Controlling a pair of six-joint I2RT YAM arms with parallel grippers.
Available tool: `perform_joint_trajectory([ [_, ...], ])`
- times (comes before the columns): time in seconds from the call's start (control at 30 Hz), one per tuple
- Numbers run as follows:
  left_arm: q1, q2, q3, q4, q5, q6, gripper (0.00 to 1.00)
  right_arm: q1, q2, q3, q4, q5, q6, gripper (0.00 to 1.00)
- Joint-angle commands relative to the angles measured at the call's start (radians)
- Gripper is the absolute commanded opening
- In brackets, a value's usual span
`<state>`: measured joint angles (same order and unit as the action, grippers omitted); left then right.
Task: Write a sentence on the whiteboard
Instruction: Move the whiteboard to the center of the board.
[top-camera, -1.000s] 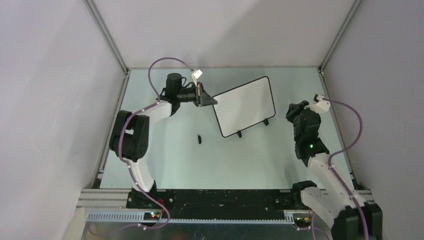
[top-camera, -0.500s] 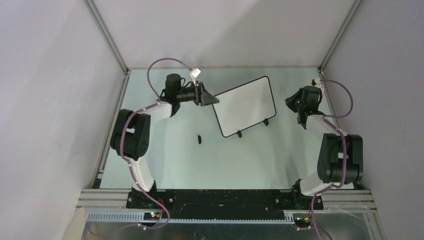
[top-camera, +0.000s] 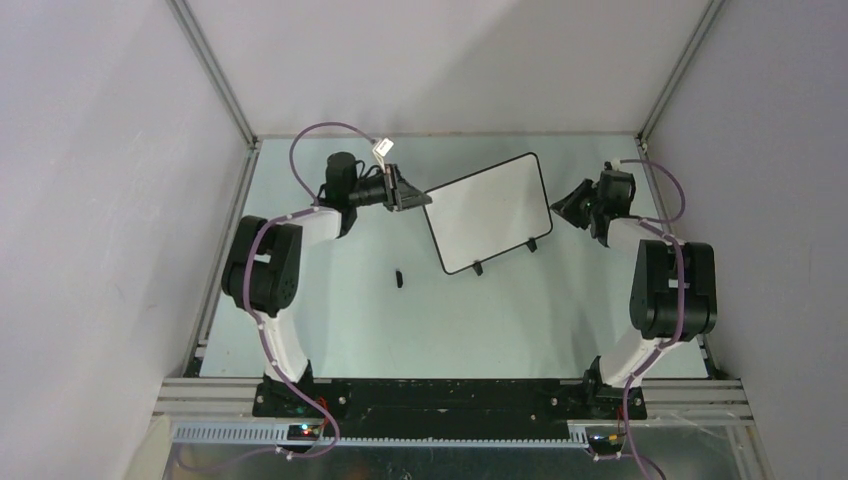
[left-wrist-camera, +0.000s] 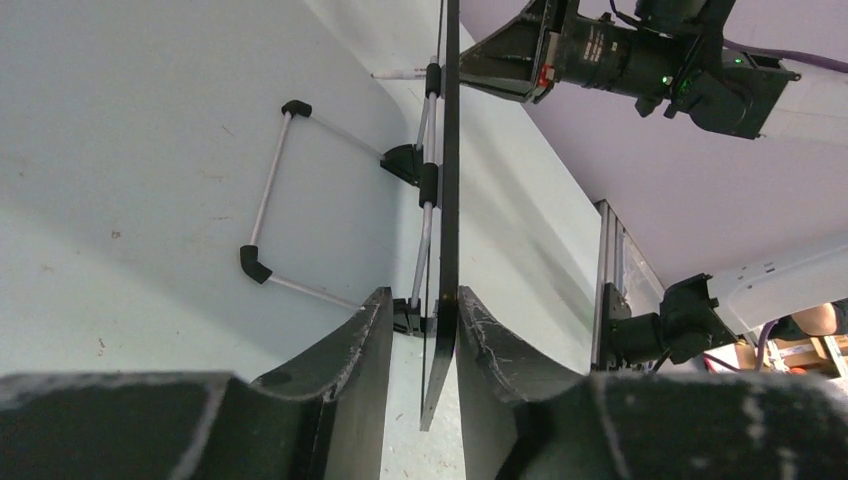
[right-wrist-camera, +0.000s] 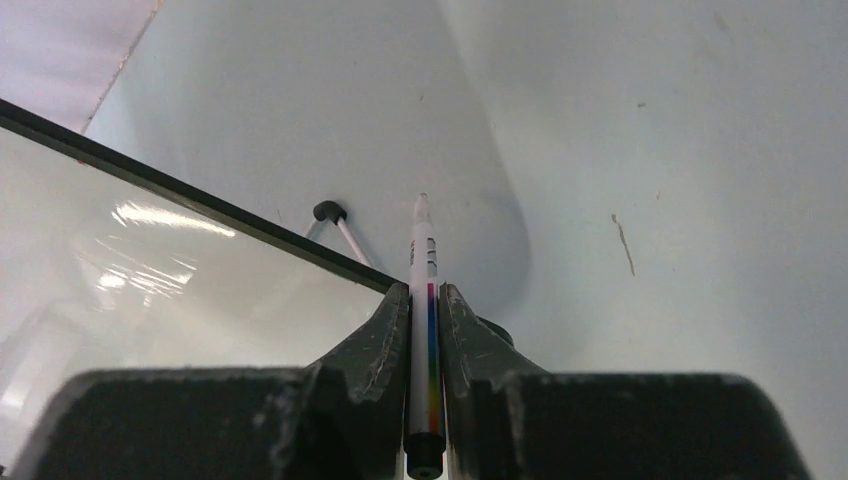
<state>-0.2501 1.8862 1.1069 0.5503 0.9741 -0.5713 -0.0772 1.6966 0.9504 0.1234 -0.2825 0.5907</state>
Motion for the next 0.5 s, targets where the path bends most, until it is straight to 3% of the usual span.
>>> perform_joint_trajectory([
  [0.0, 0.007, 0.014, 0.016, 0.044, 0.009, -0.016, 0.35, 0.029, -0.084, -0.052, -0.007, -0.036, -0.003, 0.00],
  [0.1, 0.015, 0.014, 0.039, -0.026, 0.006, 0.028, 0.38, 0.058, -0.146, -0.090, -0.042, 0.011, -0.021, 0.00],
  [0.27, 0.018, 0.006, 0.043, -0.041, 0.003, 0.039, 0.61, 0.123, -0.230, -0.149, -0.089, 0.083, -0.039, 0.00],
  [0.47, 0.017, 0.010, 0.030, 0.022, 0.010, -0.004, 0.64, 0.143, -0.306, -0.170, -0.136, 0.156, -0.057, 0.00],
])
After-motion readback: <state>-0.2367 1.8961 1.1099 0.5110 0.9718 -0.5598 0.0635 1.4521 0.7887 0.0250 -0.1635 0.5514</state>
